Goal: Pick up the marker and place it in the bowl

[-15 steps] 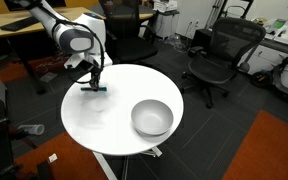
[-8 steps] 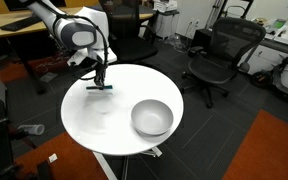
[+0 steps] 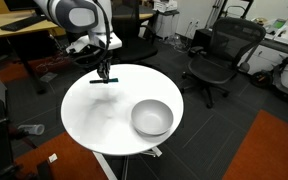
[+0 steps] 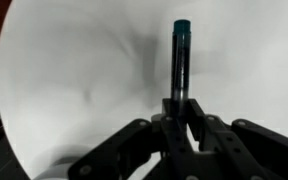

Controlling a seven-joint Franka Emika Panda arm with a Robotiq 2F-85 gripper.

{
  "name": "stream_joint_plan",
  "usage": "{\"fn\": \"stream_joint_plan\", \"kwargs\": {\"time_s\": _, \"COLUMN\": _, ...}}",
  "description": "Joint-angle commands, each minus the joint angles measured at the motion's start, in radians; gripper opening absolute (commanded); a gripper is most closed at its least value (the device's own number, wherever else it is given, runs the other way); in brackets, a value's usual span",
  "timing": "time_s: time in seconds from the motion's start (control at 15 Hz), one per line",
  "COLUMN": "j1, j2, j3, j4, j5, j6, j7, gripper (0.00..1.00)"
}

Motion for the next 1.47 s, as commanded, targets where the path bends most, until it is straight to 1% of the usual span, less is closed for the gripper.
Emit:
{"fn": "stream_joint_plan", "kwargs": {"time_s": 0.0, "j1": -0.03, "j2": -0.108, "j3": -0.009, "j4": -0.027, "j5": -0.061, "j6": -0.099, "j7": 0.028, "gripper": 0.05}}
{"fn": "stream_joint_plan", "kwargs": {"time_s": 0.33, "j1": -0.108, "j2": -0.188, "j3": -0.011, "j4": -0.009, "j5": -0.107, "j6": -0.188, "j7": -0.004, "gripper": 0.05}}
{"fn": "stream_joint_plan", "kwargs": {"time_s": 0.6, "j1": -0.172, "j2": -0.199, "j3": -0.015, "j4": 0.018, "j5": -0.138, "j6": -0.178, "j7": -0.032, "gripper": 0.05}}
{"fn": "stream_joint_plan", "kwargs": {"time_s": 1.0, "j1": -0.25, "j2": -0.157, "j3": -0.026, "j4": 0.074, "j5": -0.13, "j6": -0.144, "j7": -0.093, "gripper": 0.05}}
{"fn": "stream_joint_plan", "kwargs": {"time_s": 1.4, "j1": -0.285, "j2": -0.085, "j3": -0.034, "j4": 0.15, "j5": -0.124, "j6": -0.115, "j7": -0.139, "gripper": 0.05}}
